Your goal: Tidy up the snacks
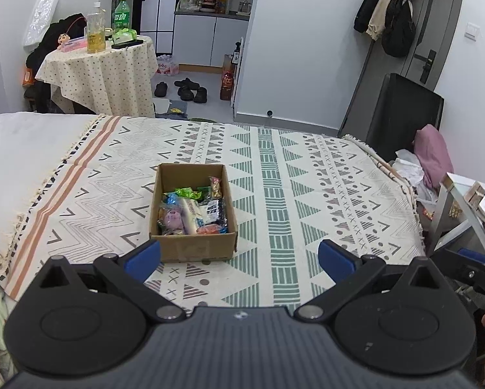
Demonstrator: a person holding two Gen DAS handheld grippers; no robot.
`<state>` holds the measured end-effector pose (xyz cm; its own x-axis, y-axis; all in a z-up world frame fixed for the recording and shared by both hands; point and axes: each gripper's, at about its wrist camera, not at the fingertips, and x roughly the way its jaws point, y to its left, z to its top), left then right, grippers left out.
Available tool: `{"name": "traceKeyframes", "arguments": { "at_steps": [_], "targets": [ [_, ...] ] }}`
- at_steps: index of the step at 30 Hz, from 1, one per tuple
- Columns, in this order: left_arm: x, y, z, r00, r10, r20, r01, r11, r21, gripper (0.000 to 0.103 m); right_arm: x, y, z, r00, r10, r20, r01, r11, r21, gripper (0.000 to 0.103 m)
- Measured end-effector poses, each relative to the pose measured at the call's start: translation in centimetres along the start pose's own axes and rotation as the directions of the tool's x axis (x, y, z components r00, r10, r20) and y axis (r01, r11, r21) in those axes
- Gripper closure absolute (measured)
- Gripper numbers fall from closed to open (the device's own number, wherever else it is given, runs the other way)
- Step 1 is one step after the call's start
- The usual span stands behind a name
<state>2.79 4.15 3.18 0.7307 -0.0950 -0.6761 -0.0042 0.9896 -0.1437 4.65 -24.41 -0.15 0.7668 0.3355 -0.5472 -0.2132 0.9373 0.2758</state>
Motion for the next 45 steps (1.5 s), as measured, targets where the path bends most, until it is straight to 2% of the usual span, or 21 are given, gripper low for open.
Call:
{"name": "traceKeyframes", "arguments": {
  "at_steps": [14,45],
  "targets": [
    [-0.9,0.4,-0.8,1.0,0.009,-0.003,-0.009,1.0,0.028,0.0,0.3,1.9,-0.8,1.0,0.008,-0.012,-0.008,1.0,-0.03,0.0],
    [-0.7,0.6,-1.4,1.0,0.016,-0.015,-0.015,0.999,0.037,0.0,0.3,1.6,-0.9,1.0,-0.004,-0.016,0.003,1.0,-0.015,0.0]
  ]
}}
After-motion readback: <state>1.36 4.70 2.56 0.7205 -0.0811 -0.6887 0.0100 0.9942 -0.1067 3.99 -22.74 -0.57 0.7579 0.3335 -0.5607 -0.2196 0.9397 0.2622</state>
